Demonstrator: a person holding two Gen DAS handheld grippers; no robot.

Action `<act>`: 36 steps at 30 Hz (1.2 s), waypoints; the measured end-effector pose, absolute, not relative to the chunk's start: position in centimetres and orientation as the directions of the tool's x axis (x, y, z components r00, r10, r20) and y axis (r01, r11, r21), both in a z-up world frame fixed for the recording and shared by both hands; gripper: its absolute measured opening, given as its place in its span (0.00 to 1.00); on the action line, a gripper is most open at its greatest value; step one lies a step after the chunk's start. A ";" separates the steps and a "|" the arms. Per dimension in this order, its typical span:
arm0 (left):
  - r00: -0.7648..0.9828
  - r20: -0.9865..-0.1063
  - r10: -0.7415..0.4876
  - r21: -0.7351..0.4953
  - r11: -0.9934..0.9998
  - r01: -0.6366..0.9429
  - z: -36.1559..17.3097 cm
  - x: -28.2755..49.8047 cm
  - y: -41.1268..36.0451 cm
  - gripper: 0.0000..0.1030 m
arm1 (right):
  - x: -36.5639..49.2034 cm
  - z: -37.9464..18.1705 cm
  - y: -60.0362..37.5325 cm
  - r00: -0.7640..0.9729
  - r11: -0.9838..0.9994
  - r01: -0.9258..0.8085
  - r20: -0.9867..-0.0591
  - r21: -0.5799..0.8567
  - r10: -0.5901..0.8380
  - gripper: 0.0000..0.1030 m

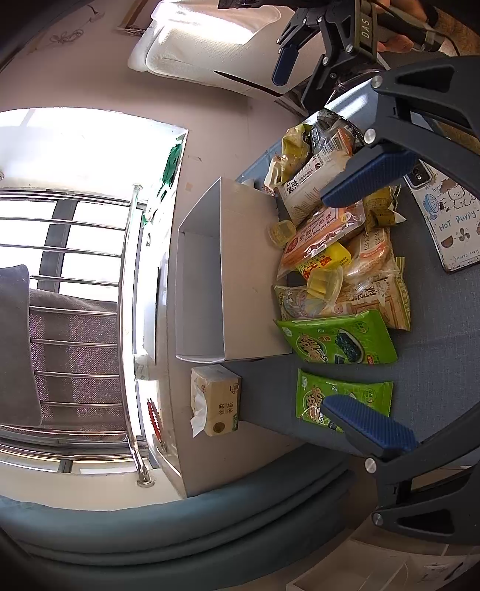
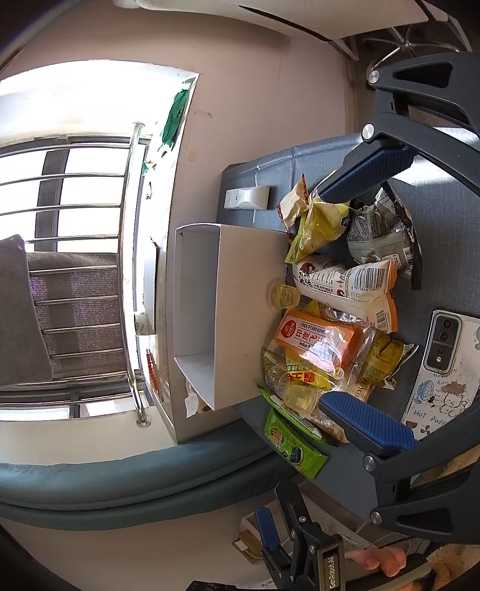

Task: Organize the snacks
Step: 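Grasp the yellow chip bag with the right tool while the left grasps a green seaweed pack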

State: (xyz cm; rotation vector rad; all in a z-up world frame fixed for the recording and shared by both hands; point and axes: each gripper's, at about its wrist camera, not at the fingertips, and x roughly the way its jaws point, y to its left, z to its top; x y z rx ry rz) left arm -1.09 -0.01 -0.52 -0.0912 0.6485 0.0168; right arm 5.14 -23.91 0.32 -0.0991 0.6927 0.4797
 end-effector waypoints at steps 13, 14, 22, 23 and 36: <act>0.787 -0.616 -0.016 -0.185 0.975 -0.125 -2.2 -2.1 4.5 1.00 | 16.7 -7.4 -26.9 0.498 0.886 -0.463 -0.828 -0.005 0.255 1.00; 0.784 -0.620 -0.013 -0.188 0.973 -0.133 -2.5 -2.1 4.9 1.00 | 17.3 -8.2 -26.7 0.477 0.885 -0.466 -0.840 0.006 0.257 1.00; 0.747 -0.664 0.040 -0.163 0.967 -0.197 -4.8 -2.0 7.5 1.00 | 18.2 -10.3 -27.2 0.356 0.857 -0.491 -0.861 0.158 0.363 0.47; 0.740 -0.671 0.046 -0.158 0.966 -0.204 -5.2 -1.9 7.9 1.00 | 17.5 -9.6 -27.1 0.372 0.849 -0.510 -0.854 0.139 0.363 0.47; 0.620 -0.779 0.098 -0.032 0.980 -0.195 -10.4 5.6 11.4 1.00 | 9.3 0.4 -28.8 0.570 0.846 -0.501 -0.667 0.180 0.480 0.47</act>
